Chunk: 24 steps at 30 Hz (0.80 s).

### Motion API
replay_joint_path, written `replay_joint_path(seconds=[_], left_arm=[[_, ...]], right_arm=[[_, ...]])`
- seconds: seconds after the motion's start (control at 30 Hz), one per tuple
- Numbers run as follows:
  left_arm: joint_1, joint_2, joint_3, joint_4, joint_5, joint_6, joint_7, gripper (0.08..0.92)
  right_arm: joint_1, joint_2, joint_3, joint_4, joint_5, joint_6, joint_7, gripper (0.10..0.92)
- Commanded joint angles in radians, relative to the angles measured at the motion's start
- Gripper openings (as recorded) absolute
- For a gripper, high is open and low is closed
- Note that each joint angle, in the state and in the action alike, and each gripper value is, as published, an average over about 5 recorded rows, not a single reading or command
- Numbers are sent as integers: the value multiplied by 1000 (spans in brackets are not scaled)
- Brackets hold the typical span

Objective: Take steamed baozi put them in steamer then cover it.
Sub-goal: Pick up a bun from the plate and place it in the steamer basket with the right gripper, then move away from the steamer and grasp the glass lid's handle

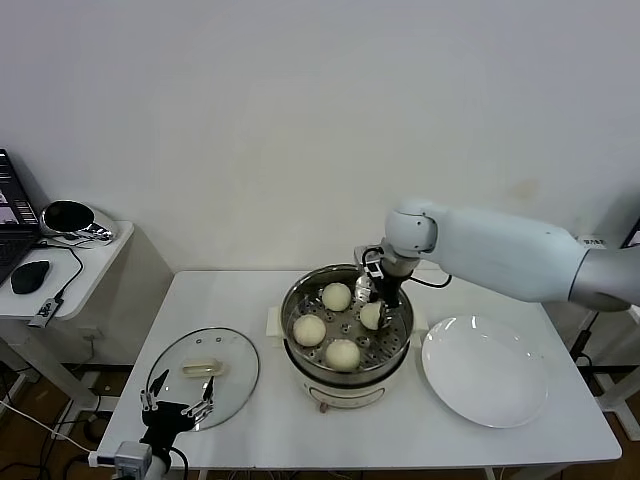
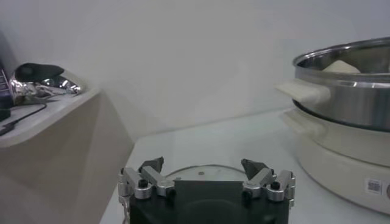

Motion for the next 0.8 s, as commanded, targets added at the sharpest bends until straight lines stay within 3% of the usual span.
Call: replay_joint_path(seconds=[0.03, 0.4, 0.6, 0.8], left_arm=[[2, 0, 0, -1, -1, 0, 1, 823], [5, -15, 5, -4, -20, -6, -21, 823], [7, -14, 12, -6, -45, 10, -58, 823], [9, -13, 24, -7, -75, 13, -79, 823]], right_arm=[[-15, -8, 13, -1, -5, -10, 32, 544], [24, -204, 155, 104, -3, -6, 7, 807], [-99, -414, 434, 185, 50, 44, 101, 822], [-402, -607, 813, 283, 277, 166, 392, 823]])
